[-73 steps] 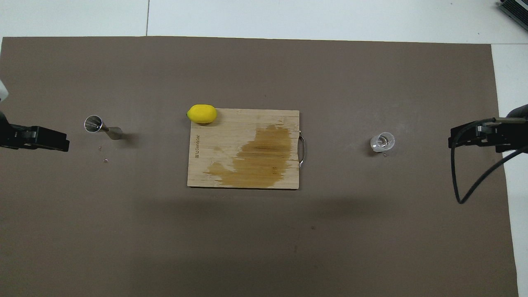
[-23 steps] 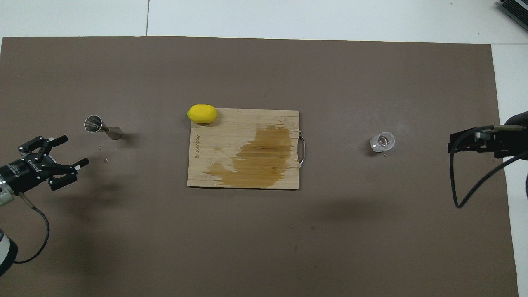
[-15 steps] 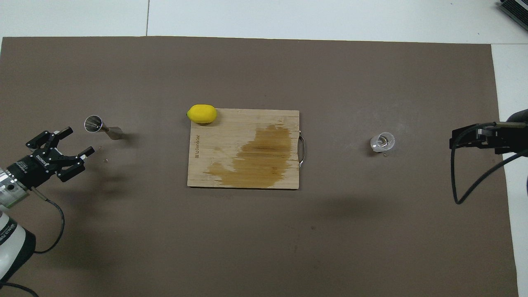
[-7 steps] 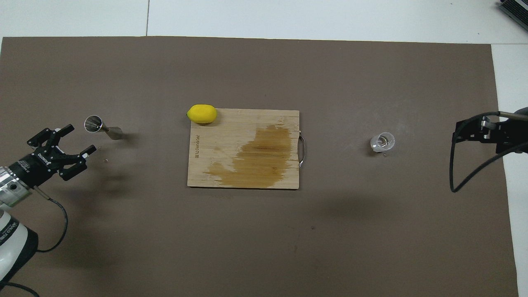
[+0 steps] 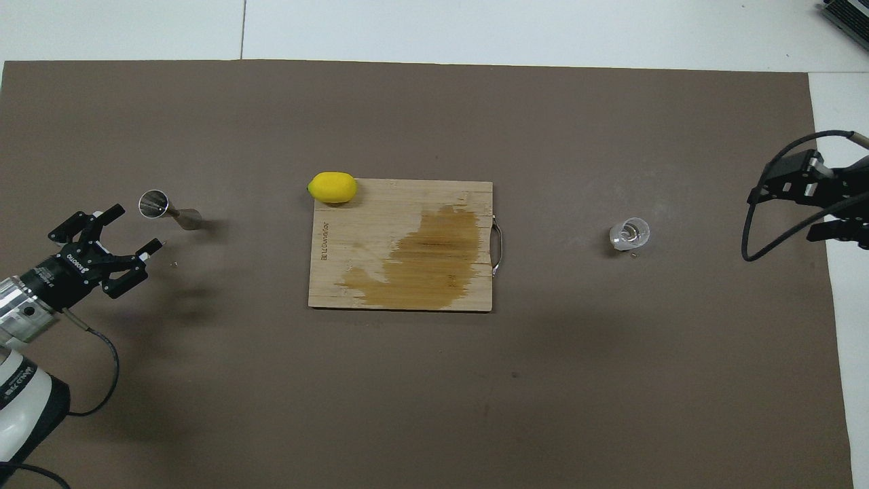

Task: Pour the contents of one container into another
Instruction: 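Open the left gripper and move it toward the metal cup, then grasp the metal cup with the left gripper while the right gripper approaches the glass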

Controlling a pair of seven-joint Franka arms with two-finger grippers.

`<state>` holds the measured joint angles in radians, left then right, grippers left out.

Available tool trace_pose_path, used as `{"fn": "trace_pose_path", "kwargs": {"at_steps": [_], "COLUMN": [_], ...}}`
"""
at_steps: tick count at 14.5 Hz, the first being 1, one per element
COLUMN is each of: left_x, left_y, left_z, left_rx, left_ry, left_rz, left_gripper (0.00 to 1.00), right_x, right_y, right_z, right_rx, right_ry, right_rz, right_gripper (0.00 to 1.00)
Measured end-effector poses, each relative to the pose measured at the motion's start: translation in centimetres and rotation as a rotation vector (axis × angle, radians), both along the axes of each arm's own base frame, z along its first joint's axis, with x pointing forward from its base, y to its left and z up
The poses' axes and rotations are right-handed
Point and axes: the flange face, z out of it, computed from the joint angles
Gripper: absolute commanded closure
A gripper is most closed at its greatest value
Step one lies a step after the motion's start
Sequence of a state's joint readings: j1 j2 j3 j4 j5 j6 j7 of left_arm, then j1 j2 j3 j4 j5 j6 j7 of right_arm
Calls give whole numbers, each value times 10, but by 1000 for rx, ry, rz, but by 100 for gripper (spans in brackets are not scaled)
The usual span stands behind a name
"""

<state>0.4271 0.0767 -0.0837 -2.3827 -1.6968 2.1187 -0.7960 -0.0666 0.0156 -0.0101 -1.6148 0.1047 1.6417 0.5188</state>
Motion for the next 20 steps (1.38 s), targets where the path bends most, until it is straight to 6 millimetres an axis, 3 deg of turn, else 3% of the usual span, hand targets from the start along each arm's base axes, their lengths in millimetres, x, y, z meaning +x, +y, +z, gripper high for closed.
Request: {"fn": "trace_pose_path", "kwargs": {"at_steps": [4, 7, 12, 17, 20], "left_x": [0, 4, 6, 9, 9], "left_y": [-3, -17, -21, -30, -29], "left_z": [-10, -17, -19, -20, -20], "left_rx": [-22, -41, -54, -63, -62], "left_ry": [-9, -27, -31, -37, -38], "left_rz": [23, 25, 36, 34, 36], "left_gripper": [4, 4, 13, 18, 18], "right_x": [21, 37, 58, 71, 79], "right_y": [-8, -13, -44, -53, -69], "right_z": [-20, -39, -85, -110, -122], "right_rx": [76, 81, 159, 232, 279], "right_ry": [51, 84, 158, 192, 193], "right_rz": [-240, -311, -485, -622, -747], "right_gripper": [8, 8, 10, 10, 10]}}
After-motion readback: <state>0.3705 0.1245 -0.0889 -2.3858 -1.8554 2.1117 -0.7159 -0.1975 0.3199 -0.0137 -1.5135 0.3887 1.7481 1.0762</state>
